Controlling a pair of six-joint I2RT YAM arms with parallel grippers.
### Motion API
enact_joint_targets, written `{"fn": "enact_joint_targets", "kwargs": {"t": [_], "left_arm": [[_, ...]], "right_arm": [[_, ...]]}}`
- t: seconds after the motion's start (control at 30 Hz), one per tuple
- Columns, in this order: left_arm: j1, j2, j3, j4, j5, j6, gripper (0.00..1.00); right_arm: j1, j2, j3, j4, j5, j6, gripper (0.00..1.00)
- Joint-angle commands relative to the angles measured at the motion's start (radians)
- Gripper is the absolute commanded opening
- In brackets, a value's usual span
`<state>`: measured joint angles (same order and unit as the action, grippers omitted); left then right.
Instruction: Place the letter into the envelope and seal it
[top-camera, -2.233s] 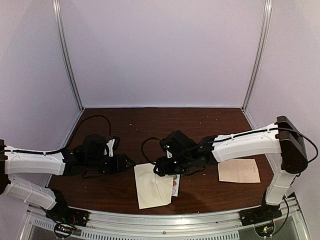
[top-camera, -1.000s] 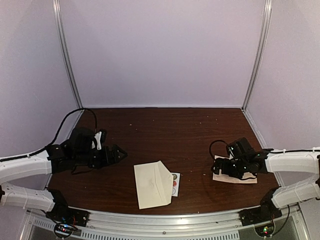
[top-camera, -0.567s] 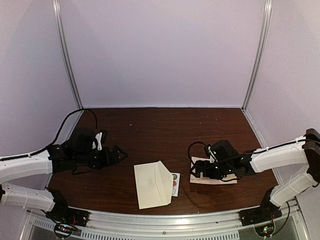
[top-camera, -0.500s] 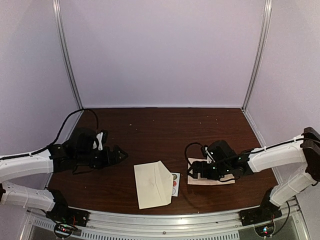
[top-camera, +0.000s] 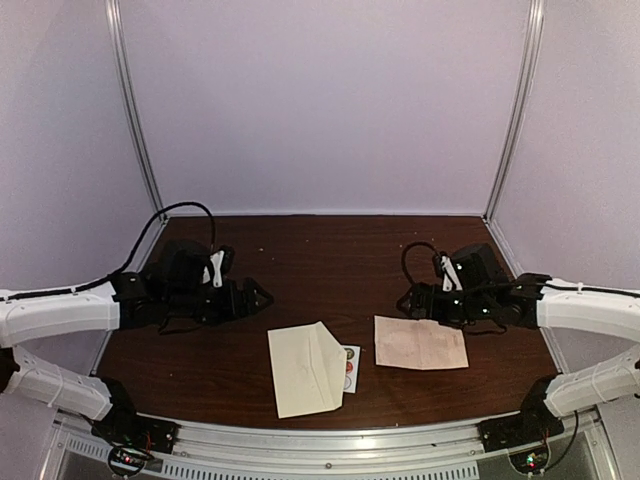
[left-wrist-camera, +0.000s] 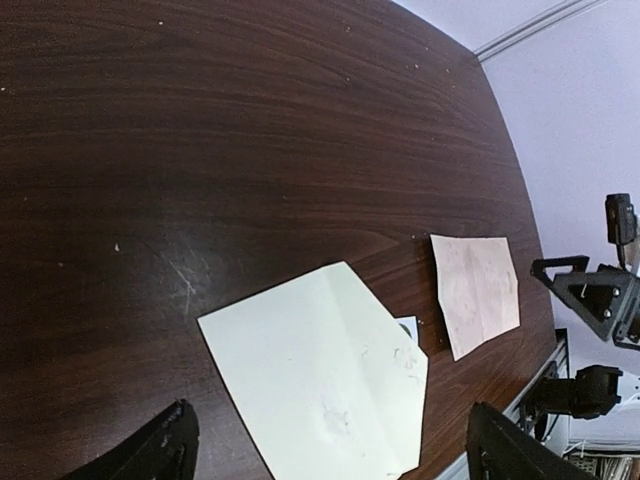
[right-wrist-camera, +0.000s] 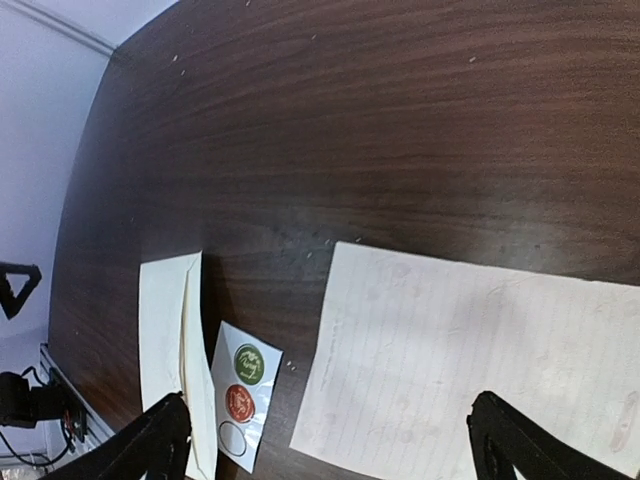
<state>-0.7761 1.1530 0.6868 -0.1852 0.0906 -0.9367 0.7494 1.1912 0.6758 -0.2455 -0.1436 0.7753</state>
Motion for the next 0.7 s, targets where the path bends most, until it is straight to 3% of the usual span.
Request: {"fn": "enact_joint_targets", "kwargs": {"t": [0.0, 0.27, 0.67], "left_arm": [[-0.055, 0.053, 0.059, 0.068, -0.011, 0.004, 0.94], [-0.126, 0.163, 0.111, 0.1, -0.018, -0.015, 0.94], [-0.147, 0.178, 0.126, 0.103, -0.018, -0.025, 0.93]], "right_arm": [[-0.166, -0.127, -0.065, -0.145, 0.011, -0.088, 0.98], [-0.514, -0.23, -0.21, -0.154, -0.19, -0.214, 0.96], [-0.588, -0.167, -0.28, -0.037, -0.281, -0.156, 0.83]]}}
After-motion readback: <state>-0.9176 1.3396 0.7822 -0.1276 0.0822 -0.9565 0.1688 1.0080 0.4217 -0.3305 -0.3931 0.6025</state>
